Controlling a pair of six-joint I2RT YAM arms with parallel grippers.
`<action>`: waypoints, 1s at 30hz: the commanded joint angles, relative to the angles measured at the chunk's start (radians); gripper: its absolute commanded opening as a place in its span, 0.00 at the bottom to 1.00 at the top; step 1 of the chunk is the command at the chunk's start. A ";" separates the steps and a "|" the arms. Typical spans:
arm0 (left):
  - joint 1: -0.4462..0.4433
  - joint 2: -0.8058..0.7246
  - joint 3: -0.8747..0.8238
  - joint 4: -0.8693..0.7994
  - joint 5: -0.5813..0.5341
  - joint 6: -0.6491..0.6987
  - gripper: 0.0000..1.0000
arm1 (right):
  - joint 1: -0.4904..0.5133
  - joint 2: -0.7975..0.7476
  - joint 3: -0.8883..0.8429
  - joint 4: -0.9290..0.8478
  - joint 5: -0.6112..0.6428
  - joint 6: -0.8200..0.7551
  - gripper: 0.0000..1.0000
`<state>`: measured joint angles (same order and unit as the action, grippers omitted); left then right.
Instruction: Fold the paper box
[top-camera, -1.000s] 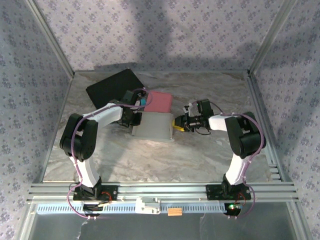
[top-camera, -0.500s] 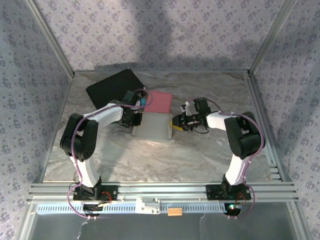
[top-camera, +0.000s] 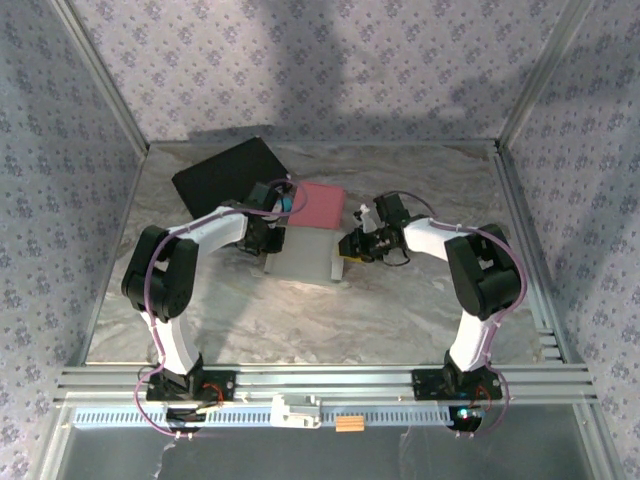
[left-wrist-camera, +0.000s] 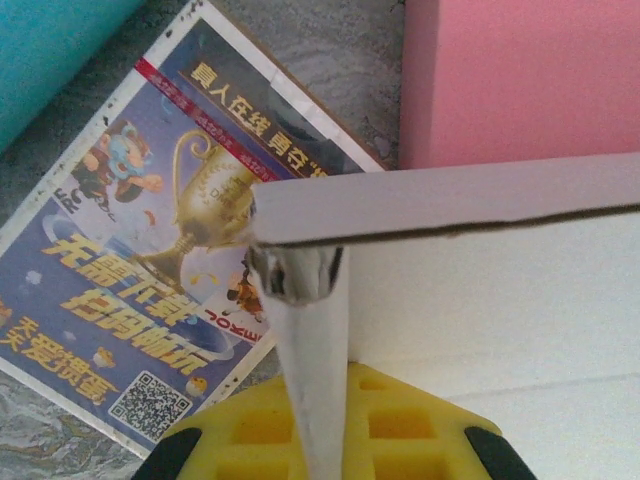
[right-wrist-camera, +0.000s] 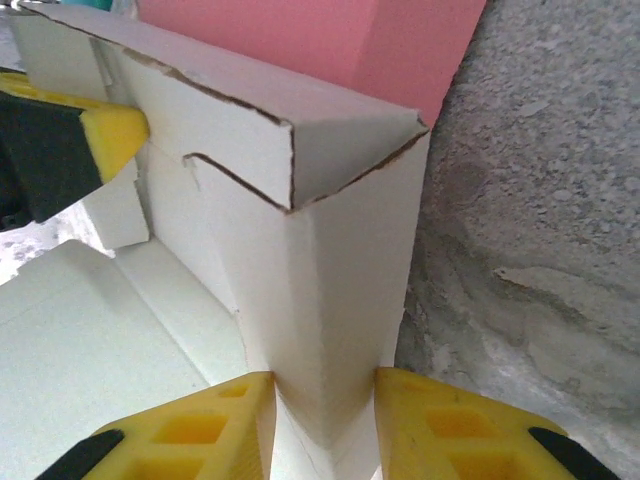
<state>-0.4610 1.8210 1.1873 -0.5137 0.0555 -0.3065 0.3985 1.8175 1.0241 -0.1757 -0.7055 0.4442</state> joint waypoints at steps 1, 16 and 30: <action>-0.011 0.022 0.018 -0.049 -0.023 0.009 0.00 | 0.032 0.016 0.045 -0.074 0.087 -0.023 0.31; -0.030 0.018 0.029 -0.054 -0.048 0.004 0.00 | 0.212 0.085 0.294 -0.405 0.517 0.071 0.31; -0.078 -0.088 -0.026 -0.052 -0.086 -0.079 0.00 | 0.341 0.042 0.433 -0.666 0.835 0.263 0.20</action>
<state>-0.5243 1.8023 1.1854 -0.5316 -0.0154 -0.3496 0.7071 1.9217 1.4292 -0.7853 0.0483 0.6399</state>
